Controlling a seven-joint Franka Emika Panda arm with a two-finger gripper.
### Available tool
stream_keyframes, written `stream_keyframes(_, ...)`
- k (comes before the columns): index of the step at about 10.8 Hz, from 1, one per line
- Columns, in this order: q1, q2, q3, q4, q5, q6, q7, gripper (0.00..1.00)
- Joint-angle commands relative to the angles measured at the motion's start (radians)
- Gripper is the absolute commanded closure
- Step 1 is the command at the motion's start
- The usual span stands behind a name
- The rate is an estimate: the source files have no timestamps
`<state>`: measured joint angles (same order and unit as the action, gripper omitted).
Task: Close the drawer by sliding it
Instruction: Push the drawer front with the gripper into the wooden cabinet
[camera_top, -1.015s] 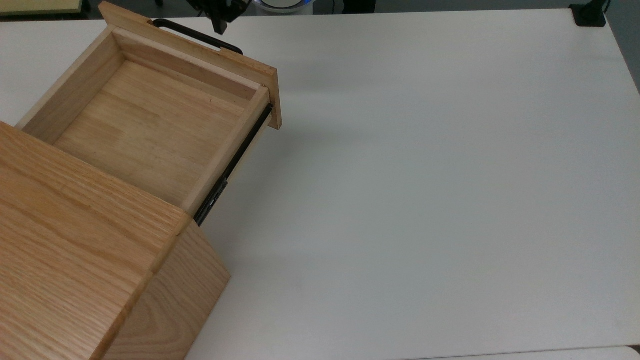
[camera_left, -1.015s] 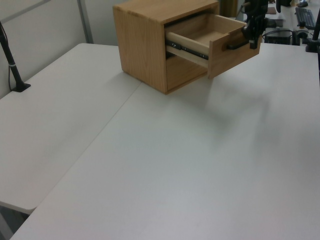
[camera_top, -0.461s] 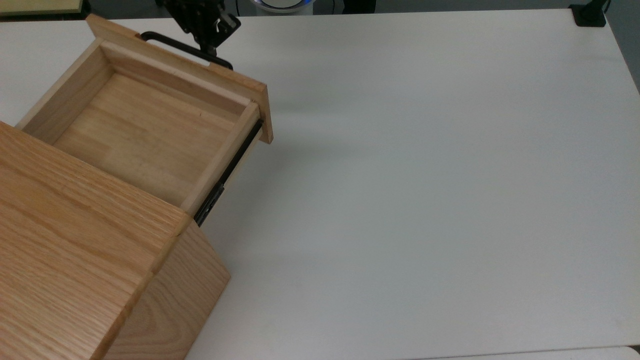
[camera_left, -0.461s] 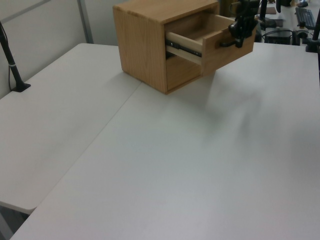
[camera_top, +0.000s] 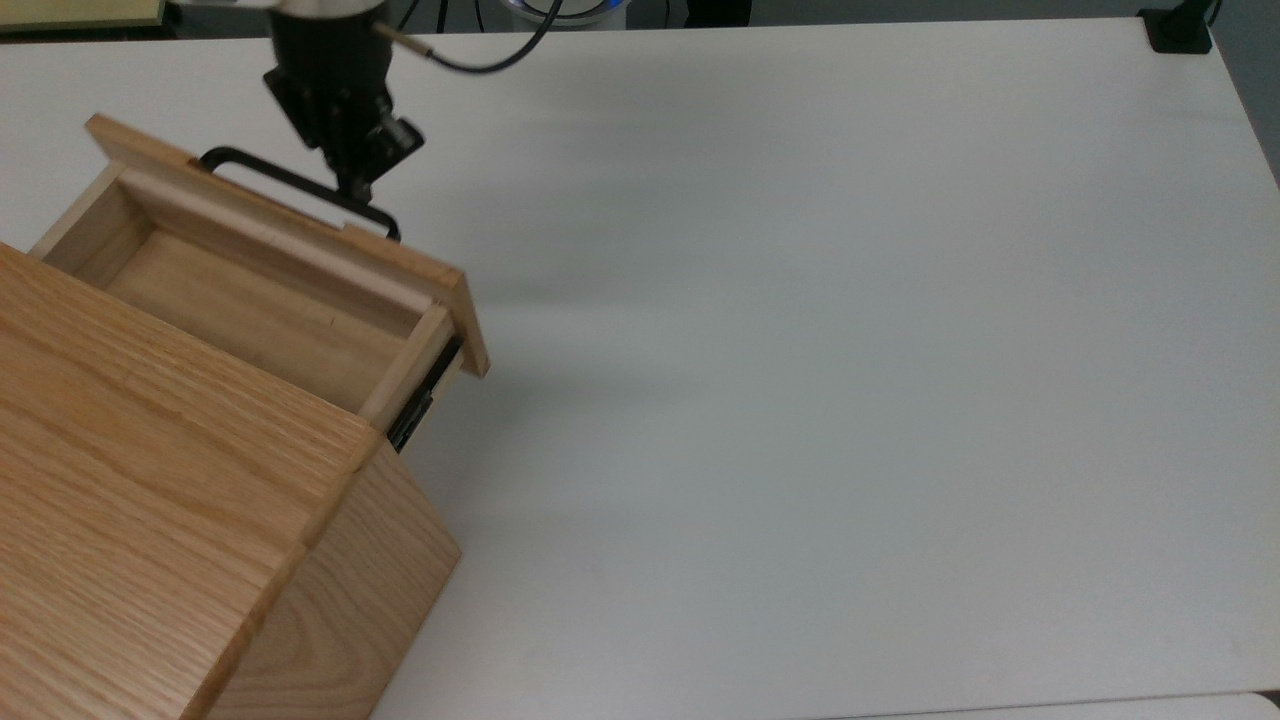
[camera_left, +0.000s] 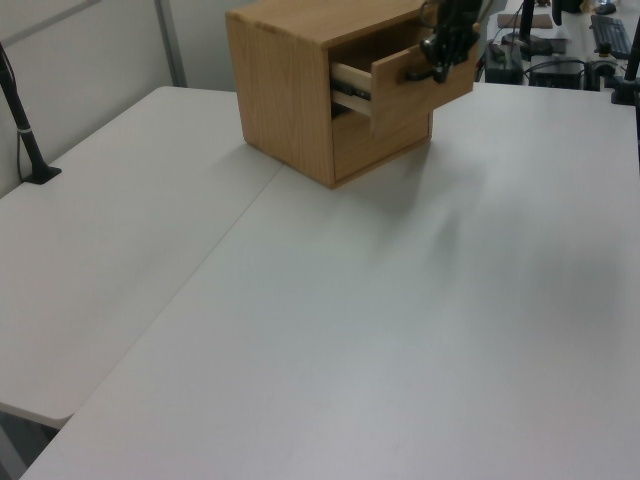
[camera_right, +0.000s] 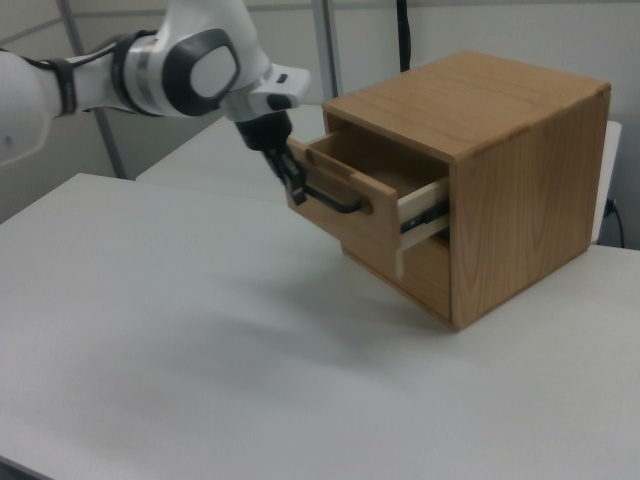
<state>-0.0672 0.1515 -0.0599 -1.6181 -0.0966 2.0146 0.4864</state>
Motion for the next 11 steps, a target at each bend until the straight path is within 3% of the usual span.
stream_keyframes(1,-0.023,0.150,-0.001,0.173,-0.040,0.061,0.037,0.98)
stream_keyframes(4,-0.045,0.223,-0.005,0.243,-0.040,0.143,0.058,0.98)
stream_keyframes(8,-0.062,0.264,-0.005,0.244,-0.040,0.324,0.081,0.98)
stream_keyframes(11,-0.063,0.252,-0.005,0.234,-0.041,0.333,0.072,0.97)
